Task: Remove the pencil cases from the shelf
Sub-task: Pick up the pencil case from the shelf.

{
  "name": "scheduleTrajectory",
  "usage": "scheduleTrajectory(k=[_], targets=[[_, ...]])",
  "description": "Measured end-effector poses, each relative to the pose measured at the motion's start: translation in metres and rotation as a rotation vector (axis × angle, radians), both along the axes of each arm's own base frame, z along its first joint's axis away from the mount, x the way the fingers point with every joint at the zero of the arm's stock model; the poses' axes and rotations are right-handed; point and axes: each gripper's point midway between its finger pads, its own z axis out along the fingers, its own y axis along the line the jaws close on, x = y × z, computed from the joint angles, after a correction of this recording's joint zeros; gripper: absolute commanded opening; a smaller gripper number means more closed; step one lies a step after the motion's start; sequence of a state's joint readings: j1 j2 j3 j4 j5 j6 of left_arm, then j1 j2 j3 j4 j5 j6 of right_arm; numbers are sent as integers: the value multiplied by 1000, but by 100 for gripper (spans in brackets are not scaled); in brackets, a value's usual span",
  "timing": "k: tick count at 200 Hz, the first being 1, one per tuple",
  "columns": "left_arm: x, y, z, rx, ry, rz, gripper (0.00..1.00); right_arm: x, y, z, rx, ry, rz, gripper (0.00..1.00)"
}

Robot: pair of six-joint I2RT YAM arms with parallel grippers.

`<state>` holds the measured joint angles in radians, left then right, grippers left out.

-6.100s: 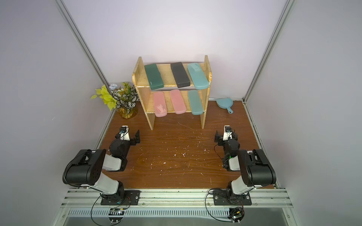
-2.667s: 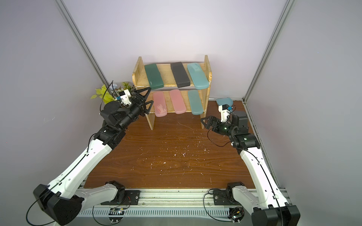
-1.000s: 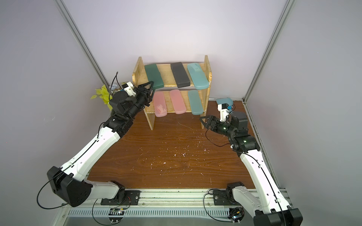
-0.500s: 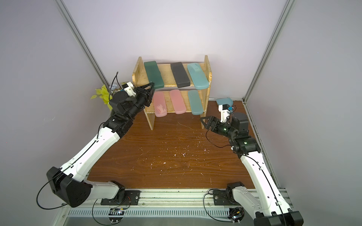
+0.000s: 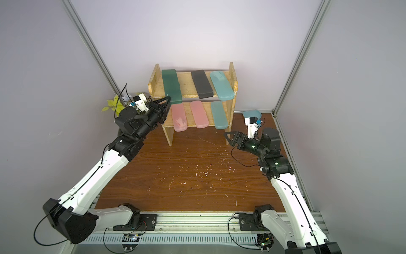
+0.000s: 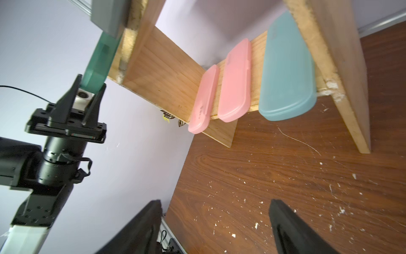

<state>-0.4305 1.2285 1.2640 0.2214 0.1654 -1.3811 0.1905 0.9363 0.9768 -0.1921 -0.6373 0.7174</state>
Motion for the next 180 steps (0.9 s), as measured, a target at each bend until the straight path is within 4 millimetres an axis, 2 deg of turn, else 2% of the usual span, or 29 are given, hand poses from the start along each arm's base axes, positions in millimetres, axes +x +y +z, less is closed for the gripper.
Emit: scheduleTrajectory(k=[98,145,180], targets=[[-69,-10,-1,68,-128,-192,0,-16,24,56,149,-119,177,83],[-99,-26,-9,95,-173,-300,0,-28,38,91,217,-174,246,84],[-122,-51,-16,107,-203,-407,0,-39,57,118,267,-213,325,84]])
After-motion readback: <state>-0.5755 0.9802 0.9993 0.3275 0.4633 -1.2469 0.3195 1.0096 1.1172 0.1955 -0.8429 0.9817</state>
